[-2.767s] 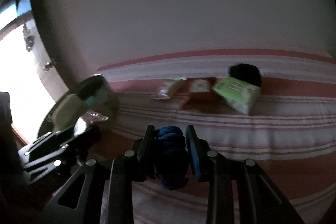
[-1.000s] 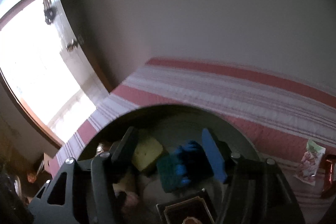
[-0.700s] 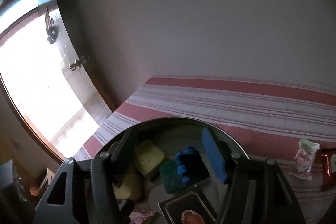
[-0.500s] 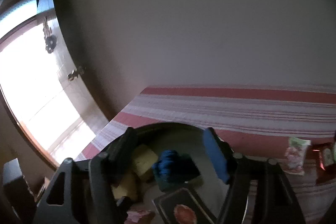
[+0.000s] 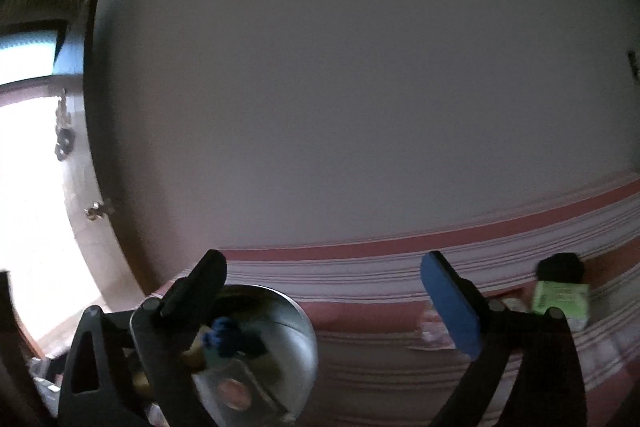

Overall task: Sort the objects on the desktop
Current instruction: 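Move both tools from the pan back to the remaining pile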

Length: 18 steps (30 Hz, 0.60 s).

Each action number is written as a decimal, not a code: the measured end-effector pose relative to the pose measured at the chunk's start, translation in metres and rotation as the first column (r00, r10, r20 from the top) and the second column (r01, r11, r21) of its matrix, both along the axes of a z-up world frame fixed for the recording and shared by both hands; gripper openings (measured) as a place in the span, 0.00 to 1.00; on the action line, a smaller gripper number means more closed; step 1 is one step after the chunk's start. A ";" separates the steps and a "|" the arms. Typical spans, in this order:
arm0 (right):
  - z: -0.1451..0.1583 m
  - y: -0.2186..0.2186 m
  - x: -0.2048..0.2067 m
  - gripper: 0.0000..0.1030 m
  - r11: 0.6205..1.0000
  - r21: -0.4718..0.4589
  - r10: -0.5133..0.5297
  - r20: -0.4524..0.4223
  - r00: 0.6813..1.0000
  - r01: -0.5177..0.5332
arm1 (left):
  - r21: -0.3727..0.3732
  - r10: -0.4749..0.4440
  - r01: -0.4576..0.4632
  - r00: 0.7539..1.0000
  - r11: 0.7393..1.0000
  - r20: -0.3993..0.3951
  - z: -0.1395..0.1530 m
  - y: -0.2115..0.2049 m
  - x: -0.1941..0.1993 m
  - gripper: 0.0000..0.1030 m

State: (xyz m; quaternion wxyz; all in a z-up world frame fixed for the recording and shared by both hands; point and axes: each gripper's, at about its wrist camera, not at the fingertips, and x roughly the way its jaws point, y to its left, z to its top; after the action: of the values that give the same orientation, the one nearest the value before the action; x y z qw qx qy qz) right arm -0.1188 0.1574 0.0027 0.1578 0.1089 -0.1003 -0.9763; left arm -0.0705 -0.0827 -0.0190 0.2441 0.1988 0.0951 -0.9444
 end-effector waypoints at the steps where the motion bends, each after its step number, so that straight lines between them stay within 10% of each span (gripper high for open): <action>1: -0.002 0.008 0.000 0.97 1.000 0.002 -0.003 0.002 1.000 0.003 | -0.015 0.007 -0.007 1.000 1.000 -0.017 0.000 0.004 0.003 0.99; 18: -0.017 0.061 -0.011 0.97 0.986 0.113 -0.127 0.060 0.990 0.119 | -0.124 -0.026 0.013 0.994 0.992 -0.110 0.003 0.048 0.011 0.99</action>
State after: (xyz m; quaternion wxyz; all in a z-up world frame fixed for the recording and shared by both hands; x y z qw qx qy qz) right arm -0.1294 0.2187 -0.0147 0.0875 0.1436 -0.0584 -0.9840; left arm -0.0594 -0.0347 -0.0162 0.2409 0.1314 0.0484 -0.9604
